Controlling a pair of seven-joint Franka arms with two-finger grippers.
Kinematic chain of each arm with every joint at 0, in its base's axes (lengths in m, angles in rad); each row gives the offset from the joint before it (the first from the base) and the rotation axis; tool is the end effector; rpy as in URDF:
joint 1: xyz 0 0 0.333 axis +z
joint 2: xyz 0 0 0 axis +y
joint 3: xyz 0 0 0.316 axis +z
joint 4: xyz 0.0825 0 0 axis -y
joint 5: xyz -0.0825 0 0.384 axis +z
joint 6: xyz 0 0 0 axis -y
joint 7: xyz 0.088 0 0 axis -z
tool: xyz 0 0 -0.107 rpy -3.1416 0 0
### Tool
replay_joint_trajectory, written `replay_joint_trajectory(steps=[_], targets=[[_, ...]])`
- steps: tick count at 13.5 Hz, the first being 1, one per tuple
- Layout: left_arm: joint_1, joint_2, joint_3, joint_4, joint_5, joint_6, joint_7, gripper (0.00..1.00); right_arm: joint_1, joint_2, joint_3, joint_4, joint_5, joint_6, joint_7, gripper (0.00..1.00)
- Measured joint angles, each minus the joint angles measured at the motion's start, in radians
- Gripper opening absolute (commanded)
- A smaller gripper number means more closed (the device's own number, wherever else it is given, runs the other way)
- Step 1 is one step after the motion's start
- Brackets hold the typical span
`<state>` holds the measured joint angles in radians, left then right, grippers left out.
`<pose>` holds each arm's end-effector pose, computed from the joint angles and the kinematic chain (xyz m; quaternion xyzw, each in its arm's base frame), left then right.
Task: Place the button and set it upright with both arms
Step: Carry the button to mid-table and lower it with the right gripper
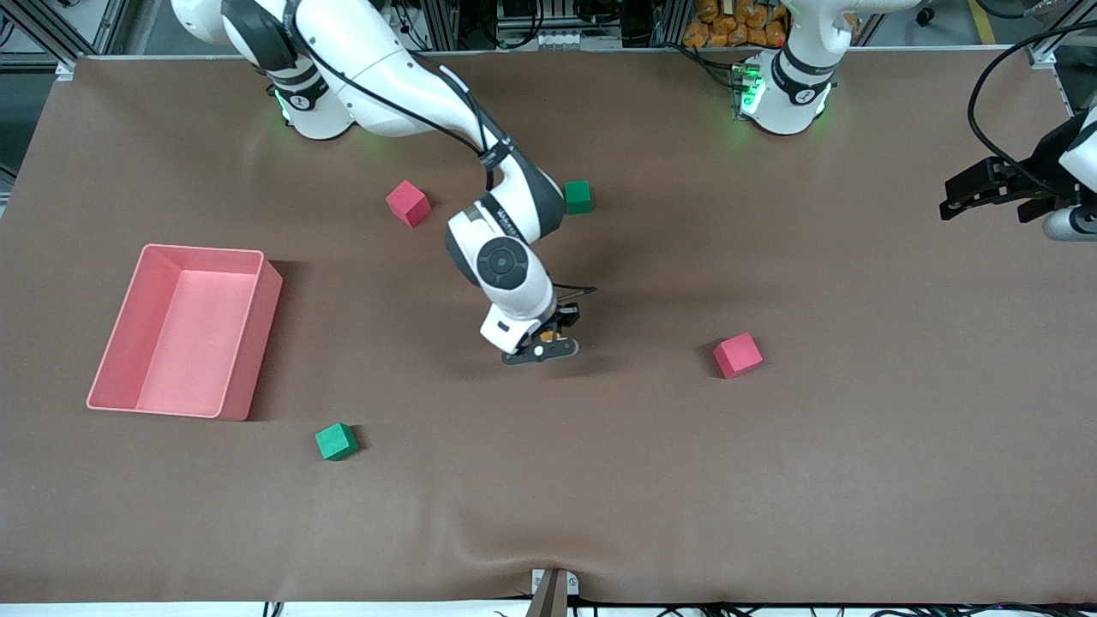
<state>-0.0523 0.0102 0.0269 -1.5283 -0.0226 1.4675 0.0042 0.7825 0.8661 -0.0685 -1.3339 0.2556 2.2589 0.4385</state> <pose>0.5468 -0.0166 0.6301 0.9992 -0.0156 -0.0356 0.0108 0.5529 0.5038 0.2153 -0.9941 -0.0720 0.0151 0.0800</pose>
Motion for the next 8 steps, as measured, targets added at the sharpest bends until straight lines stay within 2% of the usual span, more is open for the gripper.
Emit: replay_joint_trajectory(steps=[5, 6, 7, 8], targets=[[0.000, 0.000, 0.000, 0.000, 0.000, 0.000, 0.000, 1.00, 0.032, 0.071, 0.000, 0.052, 0.000, 0.062, 0.064, 0.00], [0.000, 0.000, 0.000, 0.000, 0.000, 0.000, 0.000, 1.00, 0.034, 0.078, 0.000, 0.059, 0.000, 0.067, 0.070, 0.17], [0.000, 0.000, 0.000, 0.000, 0.000, -0.001, 0.000, 1.00, 0.037, 0.082, 0.001, 0.063, 0.000, 0.074, 0.072, 0.66], [-0.001, 0.000, 0.000, 0.000, 0.000, -0.001, 0.000, 1.00, 0.039, 0.085, 0.001, 0.063, 0.000, 0.083, 0.072, 1.00]])
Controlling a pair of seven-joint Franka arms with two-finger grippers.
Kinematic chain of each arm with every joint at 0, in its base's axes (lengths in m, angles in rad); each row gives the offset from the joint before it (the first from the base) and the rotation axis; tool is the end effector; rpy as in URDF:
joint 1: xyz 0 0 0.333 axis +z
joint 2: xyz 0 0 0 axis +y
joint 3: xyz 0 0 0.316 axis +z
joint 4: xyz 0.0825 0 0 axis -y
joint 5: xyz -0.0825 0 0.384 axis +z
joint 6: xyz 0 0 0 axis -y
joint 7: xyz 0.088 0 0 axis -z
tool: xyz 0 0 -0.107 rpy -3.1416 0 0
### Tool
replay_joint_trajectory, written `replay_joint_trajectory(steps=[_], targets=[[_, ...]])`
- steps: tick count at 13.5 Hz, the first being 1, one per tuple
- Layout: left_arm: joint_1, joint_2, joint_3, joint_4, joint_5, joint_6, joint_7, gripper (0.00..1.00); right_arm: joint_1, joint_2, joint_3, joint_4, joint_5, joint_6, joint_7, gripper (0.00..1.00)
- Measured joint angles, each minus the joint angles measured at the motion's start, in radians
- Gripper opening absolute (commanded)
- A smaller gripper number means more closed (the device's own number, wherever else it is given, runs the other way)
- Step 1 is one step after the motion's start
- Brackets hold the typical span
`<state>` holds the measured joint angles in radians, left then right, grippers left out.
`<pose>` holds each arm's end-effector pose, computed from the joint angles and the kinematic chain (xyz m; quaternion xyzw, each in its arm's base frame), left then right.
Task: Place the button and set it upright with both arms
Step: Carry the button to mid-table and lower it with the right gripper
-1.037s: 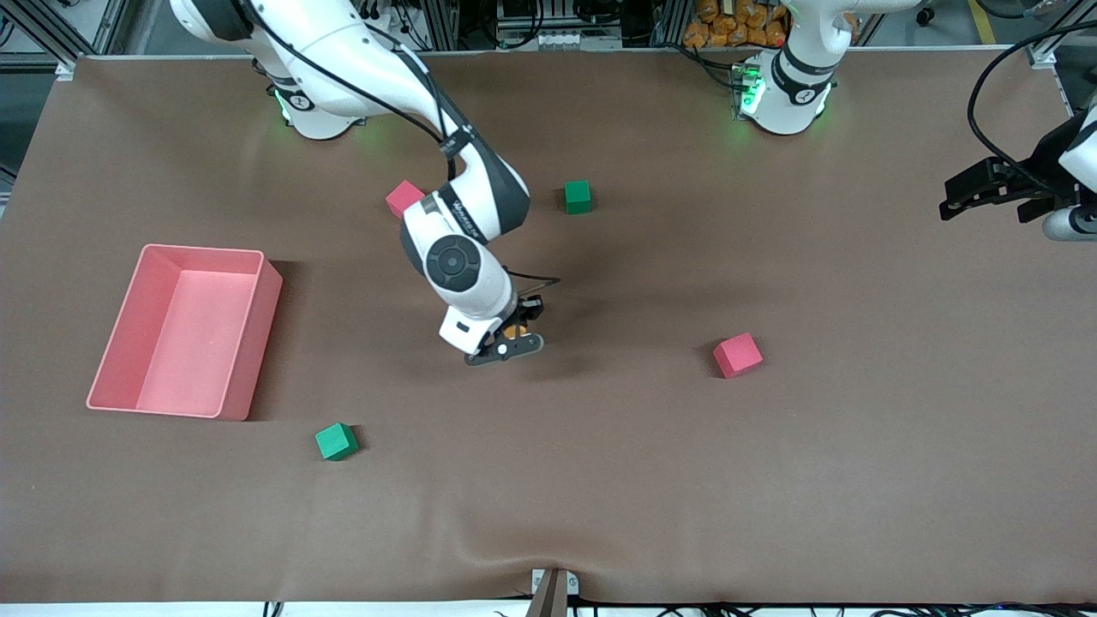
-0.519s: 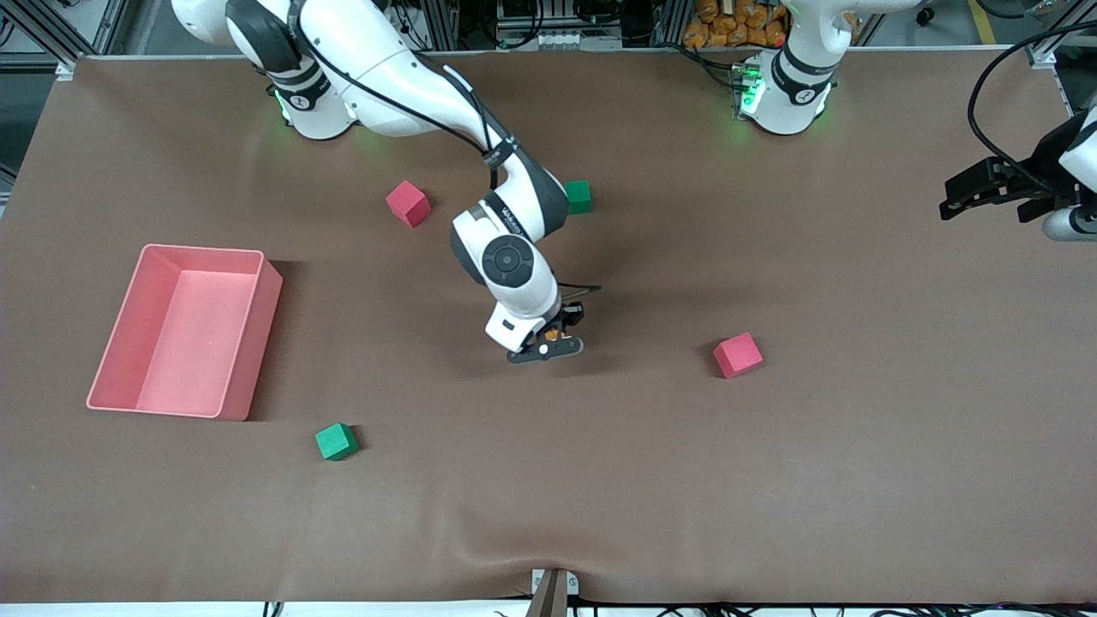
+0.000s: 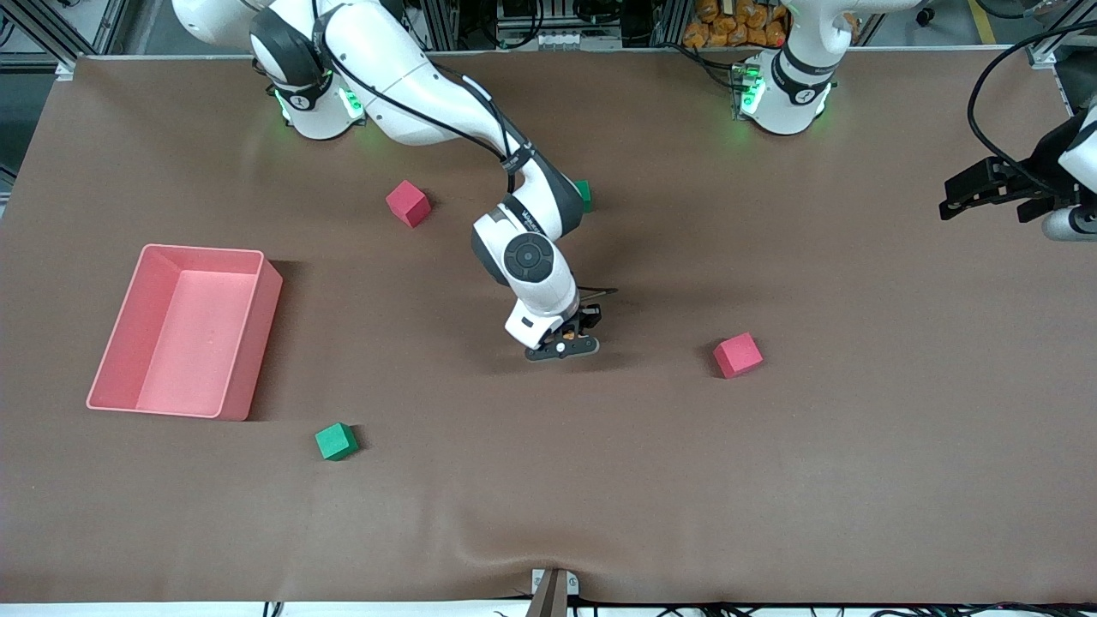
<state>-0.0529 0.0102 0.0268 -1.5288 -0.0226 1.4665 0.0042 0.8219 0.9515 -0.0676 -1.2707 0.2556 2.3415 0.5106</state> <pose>0.5467 -0.0170 0.6297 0.9992 -0.0159 -0.0364 0.0107 0.5426 0.5338 0.1875 -0.9942 -0.0538 -0.0077 0.0926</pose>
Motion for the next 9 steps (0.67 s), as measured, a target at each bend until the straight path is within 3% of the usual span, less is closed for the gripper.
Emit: replay_joint_trajectory(steps=[9], targets=[[-0.004, 0.012, -0.053, 0.000, -0.002, 0.000, -0.036, 1.00, -0.003, -0.031, -0.015, 0.043, 0.000, -0.002, 0.001, 1.00]])
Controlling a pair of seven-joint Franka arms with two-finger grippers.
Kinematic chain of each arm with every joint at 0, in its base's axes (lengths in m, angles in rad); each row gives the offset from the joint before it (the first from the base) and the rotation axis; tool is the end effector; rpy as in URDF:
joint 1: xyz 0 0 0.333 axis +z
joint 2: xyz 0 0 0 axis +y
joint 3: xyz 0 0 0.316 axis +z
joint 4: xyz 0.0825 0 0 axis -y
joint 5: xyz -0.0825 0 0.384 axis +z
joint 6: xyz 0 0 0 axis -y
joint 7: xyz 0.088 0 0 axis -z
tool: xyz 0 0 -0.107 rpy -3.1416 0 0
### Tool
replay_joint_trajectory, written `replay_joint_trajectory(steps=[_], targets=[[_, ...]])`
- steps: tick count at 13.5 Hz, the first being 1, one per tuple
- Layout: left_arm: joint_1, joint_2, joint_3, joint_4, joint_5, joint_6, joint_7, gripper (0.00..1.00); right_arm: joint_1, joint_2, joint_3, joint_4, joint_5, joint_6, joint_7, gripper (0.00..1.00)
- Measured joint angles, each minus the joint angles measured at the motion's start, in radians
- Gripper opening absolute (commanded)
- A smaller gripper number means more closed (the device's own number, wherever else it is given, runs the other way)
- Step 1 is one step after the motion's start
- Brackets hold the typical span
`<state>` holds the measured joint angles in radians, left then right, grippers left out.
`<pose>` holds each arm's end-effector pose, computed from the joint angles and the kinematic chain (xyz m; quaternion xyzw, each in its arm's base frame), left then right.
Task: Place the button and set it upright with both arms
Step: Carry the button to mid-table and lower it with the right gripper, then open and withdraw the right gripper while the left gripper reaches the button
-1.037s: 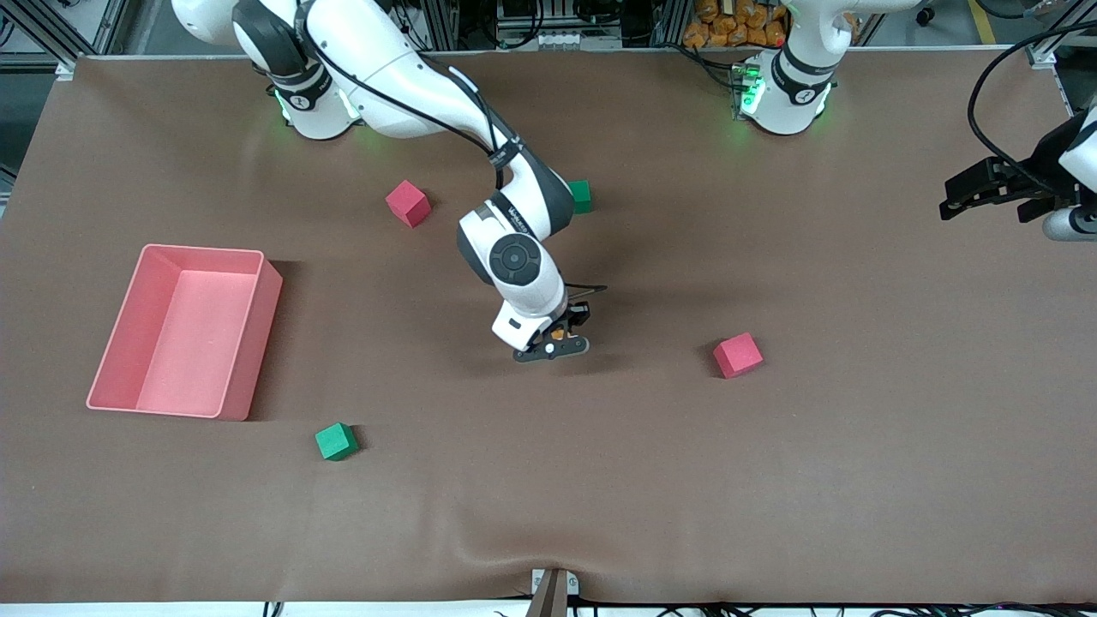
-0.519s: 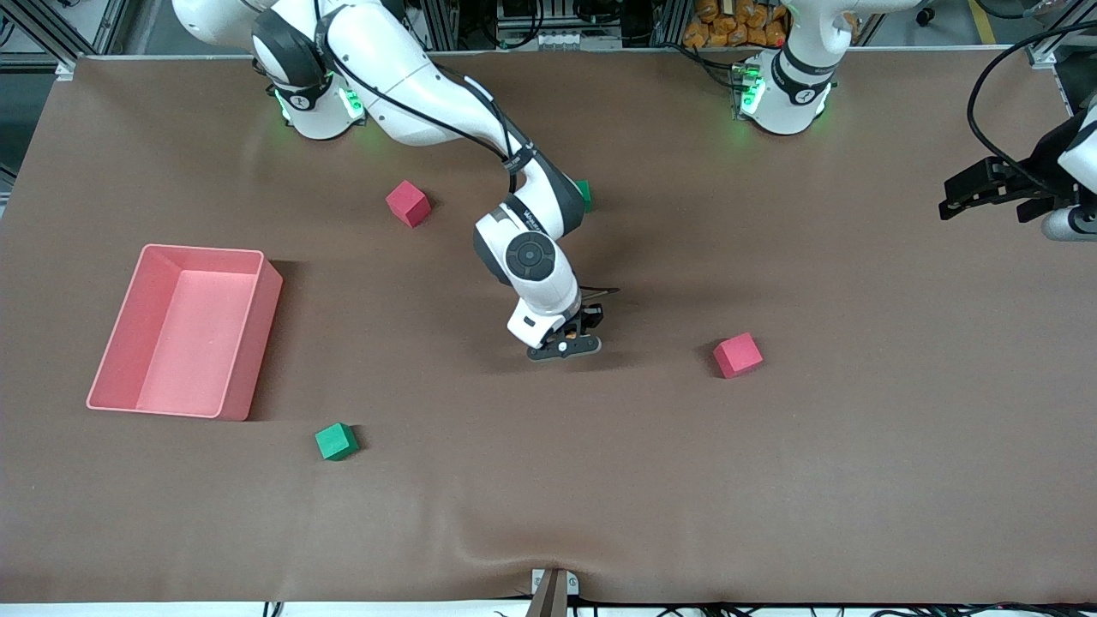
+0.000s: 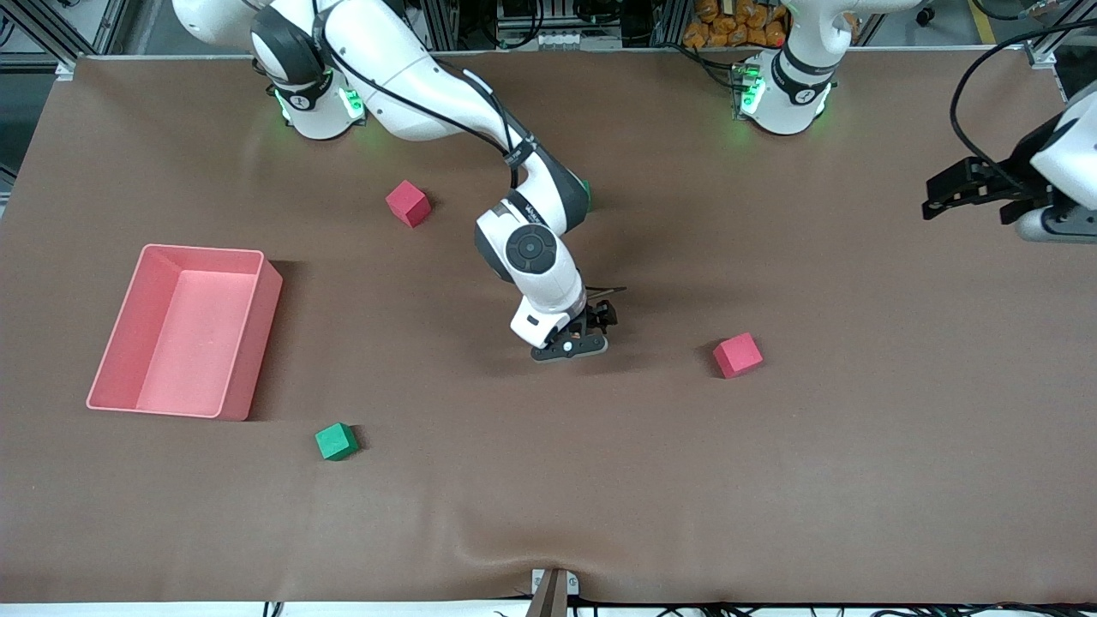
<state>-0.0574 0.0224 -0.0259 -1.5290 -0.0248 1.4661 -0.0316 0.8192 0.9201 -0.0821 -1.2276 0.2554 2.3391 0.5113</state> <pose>0.5483 -0.0485 0.6229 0.9987 -0.0266 -0.0433 0.0102 0.5588 0.5376 0.2318 -0.9915 -0.0519 -0.0384 0.1127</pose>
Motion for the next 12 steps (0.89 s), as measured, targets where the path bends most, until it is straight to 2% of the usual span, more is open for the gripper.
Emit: replay_joint_trajectory(steps=[4, 7, 9, 12], targets=[[-0.002, 0.043, -0.073, 0.017, -0.001, 0.001, -0.045, 1.00, -0.092, -0.095, -0.037, 0.007, -0.001, -0.187, -0.044, 1.00], [-0.004, 0.092, -0.143, 0.040, -0.001, 0.002, -0.089, 1.00, -0.179, -0.144, -0.120, 0.007, -0.001, -0.333, -0.147, 1.00], [-0.004, 0.129, -0.181, 0.054, -0.010, 0.002, -0.137, 1.00, -0.236, -0.149, -0.162, 0.003, -0.001, -0.353, -0.199, 1.00], [-0.005, 0.191, -0.196, 0.056, -0.079, 0.006, -0.166, 1.00, -0.348, -0.148, -0.176, -0.012, -0.001, -0.353, -0.278, 1.00]])
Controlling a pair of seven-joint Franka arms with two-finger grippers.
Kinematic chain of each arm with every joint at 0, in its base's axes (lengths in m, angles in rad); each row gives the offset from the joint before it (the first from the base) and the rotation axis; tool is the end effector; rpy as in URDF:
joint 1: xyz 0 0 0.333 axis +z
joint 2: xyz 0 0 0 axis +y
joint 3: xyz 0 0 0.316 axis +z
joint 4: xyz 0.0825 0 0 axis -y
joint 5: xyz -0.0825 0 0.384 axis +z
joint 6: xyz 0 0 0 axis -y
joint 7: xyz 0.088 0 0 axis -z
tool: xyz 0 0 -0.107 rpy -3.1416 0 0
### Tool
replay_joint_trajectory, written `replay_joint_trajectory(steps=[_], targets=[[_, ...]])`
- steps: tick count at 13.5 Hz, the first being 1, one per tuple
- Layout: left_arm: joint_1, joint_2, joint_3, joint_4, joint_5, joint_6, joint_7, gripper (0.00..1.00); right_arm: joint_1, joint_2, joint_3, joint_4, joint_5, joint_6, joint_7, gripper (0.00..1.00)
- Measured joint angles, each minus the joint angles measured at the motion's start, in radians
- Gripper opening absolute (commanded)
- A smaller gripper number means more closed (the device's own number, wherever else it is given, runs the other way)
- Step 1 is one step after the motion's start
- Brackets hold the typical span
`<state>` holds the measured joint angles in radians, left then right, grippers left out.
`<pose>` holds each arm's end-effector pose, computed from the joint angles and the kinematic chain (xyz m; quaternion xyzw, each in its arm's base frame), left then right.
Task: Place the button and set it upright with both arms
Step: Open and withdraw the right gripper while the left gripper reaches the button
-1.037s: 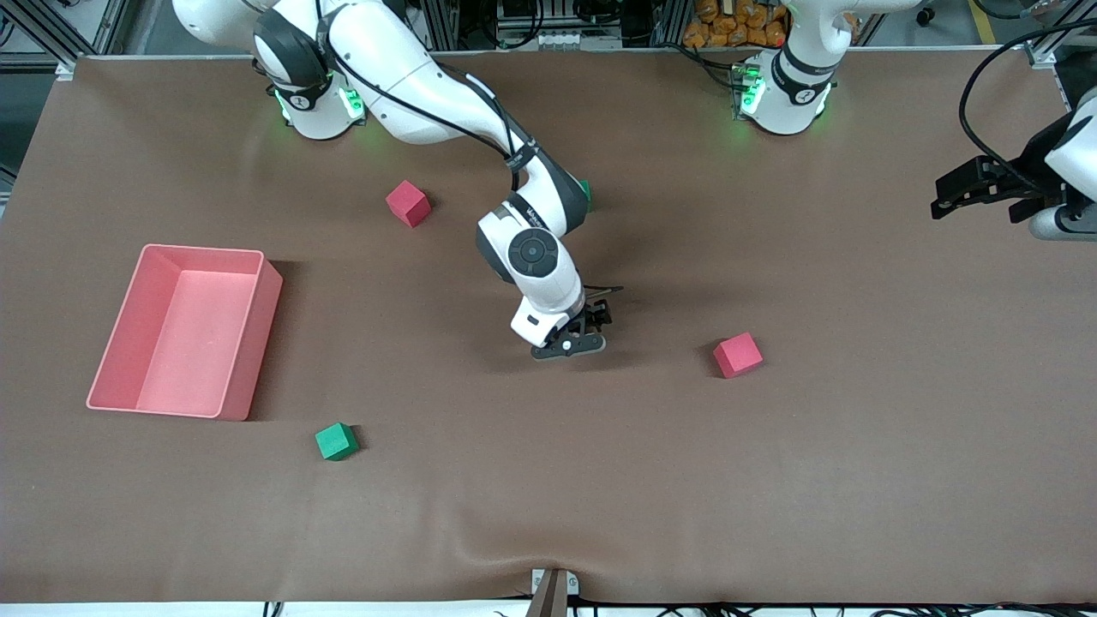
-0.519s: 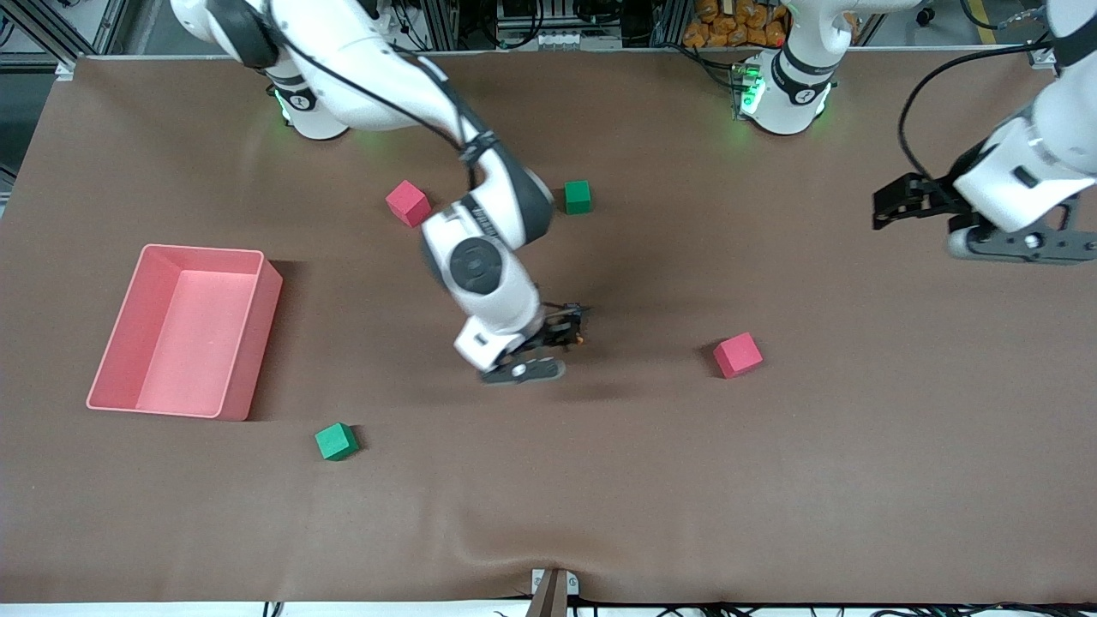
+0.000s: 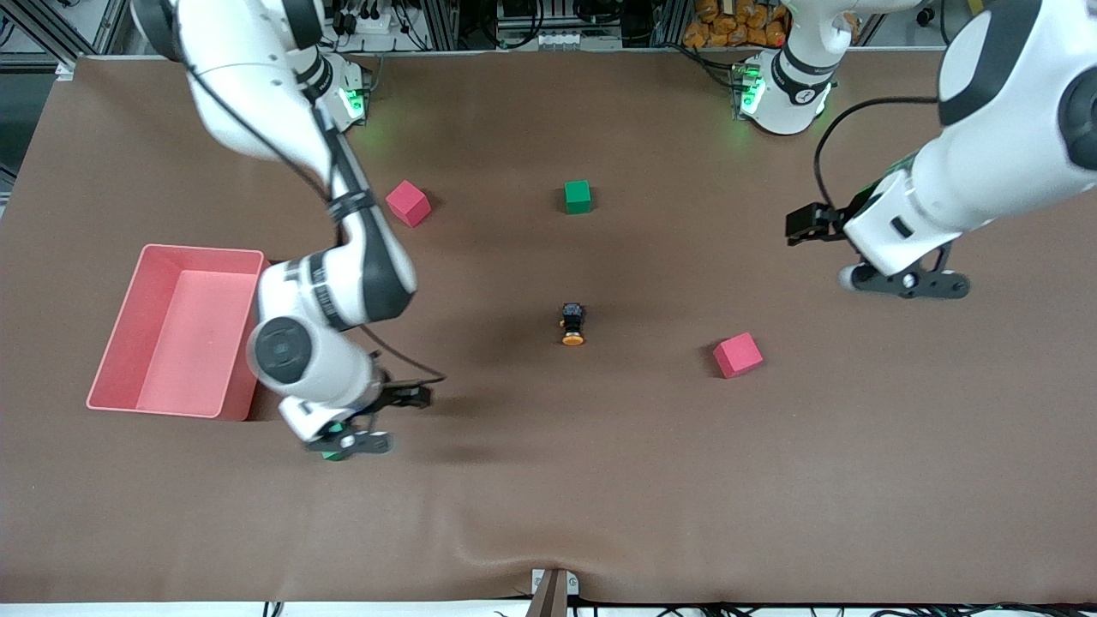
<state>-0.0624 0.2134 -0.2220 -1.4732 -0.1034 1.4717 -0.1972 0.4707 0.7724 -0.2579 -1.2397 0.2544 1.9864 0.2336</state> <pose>0.5768 -0.1678 0.5426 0.9908 -0.0429 -0.1193 0.0480 0.7150 0.2219 0.3150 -0.9993 0.0268 0.0066 0.0259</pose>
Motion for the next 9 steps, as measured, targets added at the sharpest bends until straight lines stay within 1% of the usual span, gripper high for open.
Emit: replay_joint_trajectory(steps=[3, 5, 7, 9], targets=[[0.003, 0.099, 0.001, 0.001, -0.005, 0.040, 0.000, 1.00, -0.126, 0.001, -0.005, -0.006, 0.000, 0.007, -0.088, 1.00], [0.006, 0.156, 0.002, 0.004, -0.005, 0.061, 0.000, 1.00, -0.225, 0.007, -0.006, -0.012, 0.000, 0.046, -0.156, 1.00], [0.007, 0.183, 0.002, 0.006, -0.005, 0.090, 0.000, 1.00, -0.332, 0.024, -0.004, -0.014, 0.001, 0.099, -0.233, 1.00], [-0.013, 0.194, 0.000, 0.007, -0.007, 0.115, -0.021, 1.00, -0.396, 0.041, -0.001, -0.014, 0.001, 0.145, -0.265, 1.00]])
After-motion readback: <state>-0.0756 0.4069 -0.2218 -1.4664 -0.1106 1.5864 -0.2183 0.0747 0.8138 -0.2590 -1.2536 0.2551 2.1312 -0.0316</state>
